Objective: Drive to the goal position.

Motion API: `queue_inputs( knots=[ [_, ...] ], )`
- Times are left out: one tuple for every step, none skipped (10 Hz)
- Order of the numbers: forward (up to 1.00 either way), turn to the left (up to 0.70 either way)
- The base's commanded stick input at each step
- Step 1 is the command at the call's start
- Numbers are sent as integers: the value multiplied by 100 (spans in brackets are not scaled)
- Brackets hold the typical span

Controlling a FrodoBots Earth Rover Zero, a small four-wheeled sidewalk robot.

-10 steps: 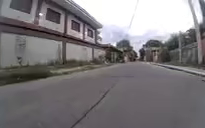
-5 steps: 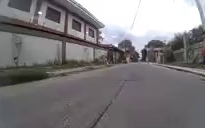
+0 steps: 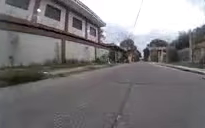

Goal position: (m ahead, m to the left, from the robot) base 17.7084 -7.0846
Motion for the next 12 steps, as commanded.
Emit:
queue_inputs(
  knots=[
    [100, 4],
    [100, 4],
    [100, 4],
    [100, 4],
    [100, 4],
    [100, 4],
    [100, 4],
    [100, 4],
    [100, 4],
    [100, 0],
    [100, -22],
    [100, -36]
  ],
)
